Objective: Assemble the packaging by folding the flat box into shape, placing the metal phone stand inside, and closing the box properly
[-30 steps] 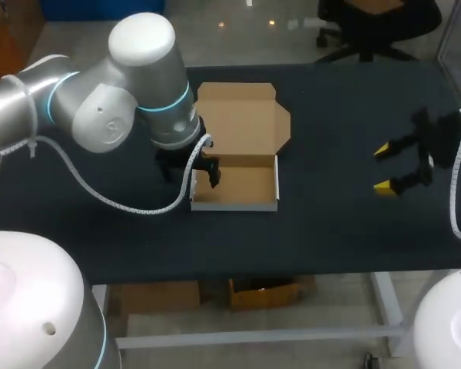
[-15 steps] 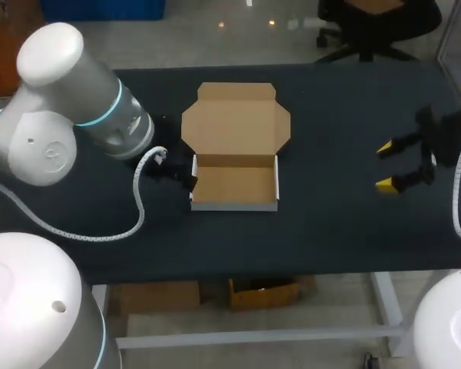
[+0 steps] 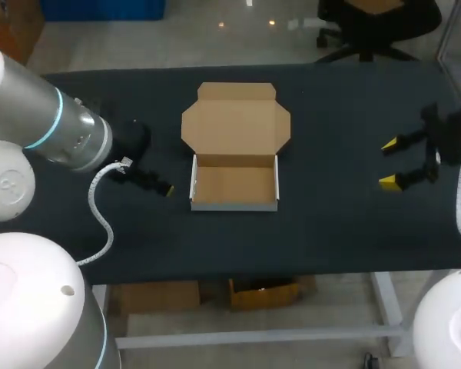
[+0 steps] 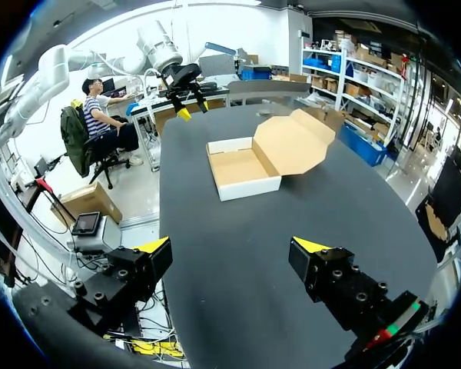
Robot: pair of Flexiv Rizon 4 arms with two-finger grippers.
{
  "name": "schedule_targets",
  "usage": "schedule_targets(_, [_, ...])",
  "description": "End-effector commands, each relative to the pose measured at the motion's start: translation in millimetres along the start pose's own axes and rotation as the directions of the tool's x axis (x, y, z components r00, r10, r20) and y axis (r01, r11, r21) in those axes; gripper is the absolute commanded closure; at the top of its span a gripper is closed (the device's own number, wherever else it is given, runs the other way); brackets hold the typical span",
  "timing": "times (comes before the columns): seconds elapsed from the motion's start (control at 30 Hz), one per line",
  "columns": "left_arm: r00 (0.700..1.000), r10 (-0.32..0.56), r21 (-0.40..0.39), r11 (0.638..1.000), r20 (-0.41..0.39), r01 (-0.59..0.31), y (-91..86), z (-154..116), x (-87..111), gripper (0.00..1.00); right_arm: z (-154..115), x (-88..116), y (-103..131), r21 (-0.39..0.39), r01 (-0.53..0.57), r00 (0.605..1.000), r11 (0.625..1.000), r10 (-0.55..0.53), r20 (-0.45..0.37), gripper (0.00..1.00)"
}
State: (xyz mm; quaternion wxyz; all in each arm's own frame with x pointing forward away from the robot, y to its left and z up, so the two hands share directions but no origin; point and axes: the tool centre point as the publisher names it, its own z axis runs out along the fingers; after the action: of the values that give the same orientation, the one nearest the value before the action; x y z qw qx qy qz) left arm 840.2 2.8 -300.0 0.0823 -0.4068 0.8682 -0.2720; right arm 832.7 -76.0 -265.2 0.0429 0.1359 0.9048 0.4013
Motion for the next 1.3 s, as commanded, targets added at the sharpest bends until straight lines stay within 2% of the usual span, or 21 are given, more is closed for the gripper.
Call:
schedule_targets(0.03, [1.000, 0.017, 0.076, 0.997, 0.009, -0.017, 9.7, -23, 0.8, 0.00, -4, 5, 1, 0.005, 0.001, 1.000, 1.000, -0.001, 0.010, 0.00])
schedule_targets(0.4, [0.999, 0.025, 0.065, 0.998, 0.042, -0.027, 13.7, -57, -1.2, 0.00, -9, 9, 3, 0.014, -0.041, 0.999, 0.999, 0.040, 0.035, 0.00])
schedule_targets(0.6, [0.997, -0.074, 0.022, 0.997, 0.015, 0.074, 13.1, -74, -5.5, 0.00, -18, 16, 7, 0.051, -0.155, 0.986, 0.987, 0.151, 0.067, 0.00])
schedule_targets(0.63, [0.993, -0.115, 0.007, 0.993, 0.026, 0.115, 13.4, -76, -5.5, 0.00, -20, 17, 8, 0.058, -0.171, 0.983, 0.984, 0.167, 0.072, 0.00])
schedule_targets(0.83, [0.974, -0.225, -0.030, 0.974, 0.026, 0.226, 14.4, -90, 0.2, 0.00, -38, 24, 11, 0.056, -0.284, 0.955, 0.957, 0.278, 0.100, 0.00])
schedule_targets(0.97, [0.950, -0.313, -0.043, 0.949, 0.000, 0.312, 13.3, -99, 2.5, 0.00, -51, 27, 13, 0.042, -0.395, 0.915, 0.918, 0.389, 0.106, 0.00])
schedule_targets(1.0, [0.939, -0.345, -0.045, 0.938, -0.004, 0.344, 14.0, -101, 3.1, 0.00, -56, 28, 13, 0.031, -0.444, 0.893, 0.895, 0.440, 0.097, 0.00])
schedule_targets(1.2, [0.907, -0.419, -0.045, 0.908, -0.047, 0.417, 15.4, -113, 4.1, 0.00, -66, 32, 14, 0.009, -0.555, 0.828, 0.832, 0.552, 0.093, 0.00])
schedule_targets(1.3, [0.901, -0.429, -0.046, 0.903, -0.057, 0.427, 16.0, -118, 4.7, 0.00, -71, 34, 14, 0.005, -0.582, 0.809, 0.813, 0.579, 0.101, 0.00])
